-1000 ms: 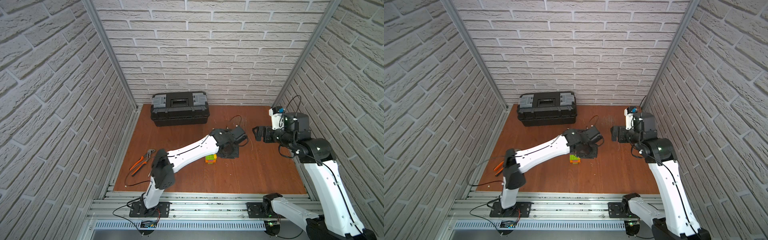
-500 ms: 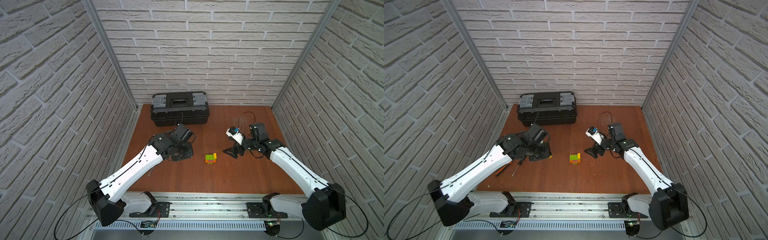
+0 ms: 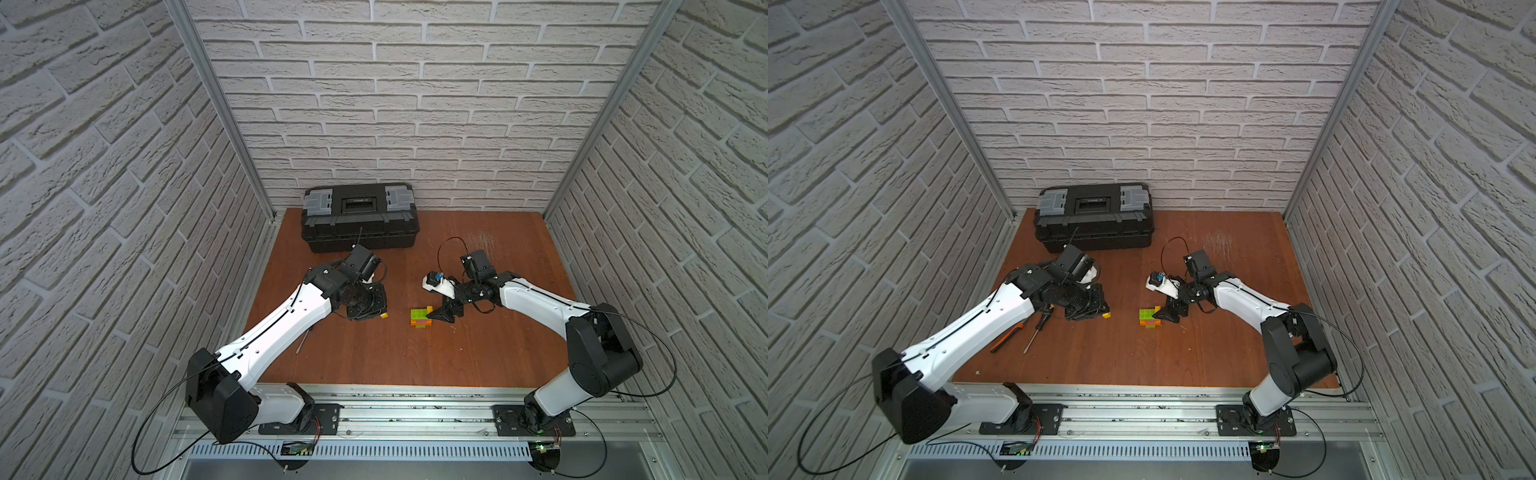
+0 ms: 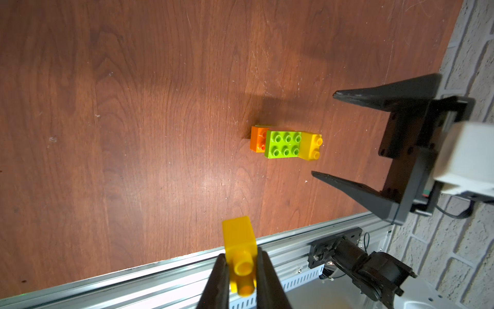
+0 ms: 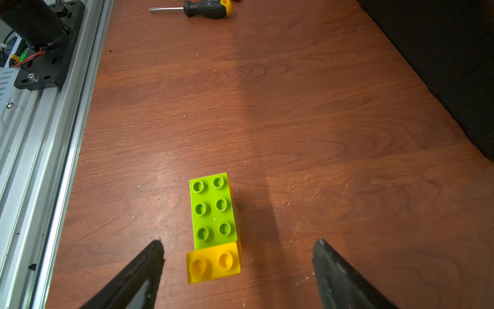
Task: Assemble a carrot with lego
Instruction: Adjust the lego brick at the center of the board.
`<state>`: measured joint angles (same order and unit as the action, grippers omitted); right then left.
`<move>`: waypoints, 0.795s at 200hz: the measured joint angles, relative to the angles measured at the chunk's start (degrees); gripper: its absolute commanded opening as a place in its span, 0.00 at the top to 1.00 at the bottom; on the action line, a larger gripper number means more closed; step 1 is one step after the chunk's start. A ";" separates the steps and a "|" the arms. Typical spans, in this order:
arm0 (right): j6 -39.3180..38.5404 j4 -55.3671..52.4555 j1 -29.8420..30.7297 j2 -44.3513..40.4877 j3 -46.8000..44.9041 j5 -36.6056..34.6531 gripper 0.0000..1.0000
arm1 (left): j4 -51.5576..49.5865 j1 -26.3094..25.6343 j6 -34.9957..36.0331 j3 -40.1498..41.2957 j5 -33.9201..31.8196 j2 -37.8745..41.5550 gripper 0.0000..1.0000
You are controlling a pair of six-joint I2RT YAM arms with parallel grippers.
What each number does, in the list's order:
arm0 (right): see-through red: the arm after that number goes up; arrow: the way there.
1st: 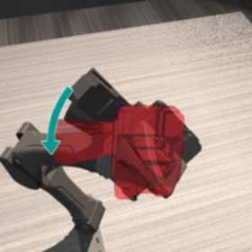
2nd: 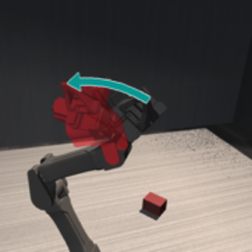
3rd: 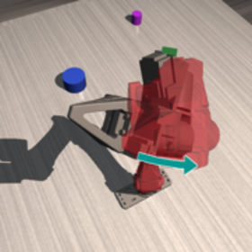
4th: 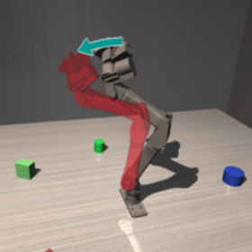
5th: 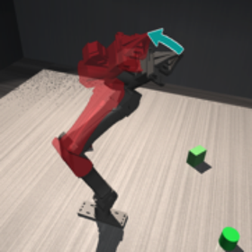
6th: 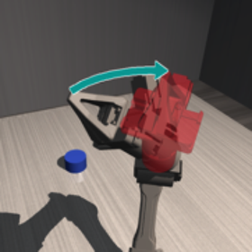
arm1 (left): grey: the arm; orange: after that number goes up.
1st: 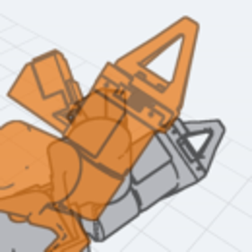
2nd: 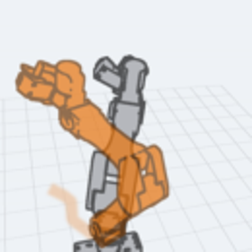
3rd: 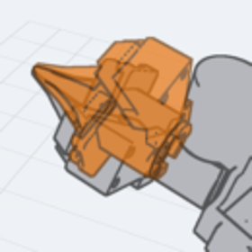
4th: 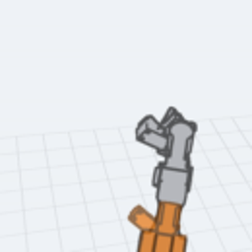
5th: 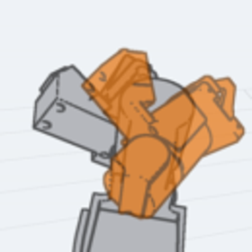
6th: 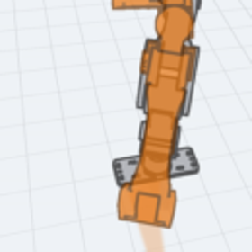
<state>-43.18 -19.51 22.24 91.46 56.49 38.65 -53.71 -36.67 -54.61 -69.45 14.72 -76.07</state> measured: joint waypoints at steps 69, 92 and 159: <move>-1.22 -1.81 3.69 1.53 1.95 -1.51 0.18 | 4.22 2.75 1.03 0.26 4.31 -3.50 1.00; -0.92 -3.52 5.05 1.60 2.62 -2.05 0.20 | 6.05 3.85 1.05 0.76 5.79 -4.09 1.00; 9.29 1.49 5.79 2.54 1.66 -1.29 0.26 | 7.48 6.78 2.75 1.51 7.96 -4.20 1.00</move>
<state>-33.89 -18.02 28.03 94.00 58.15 37.36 -46.24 -29.89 -51.86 -67.94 22.68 -80.27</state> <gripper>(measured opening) 0.745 0.181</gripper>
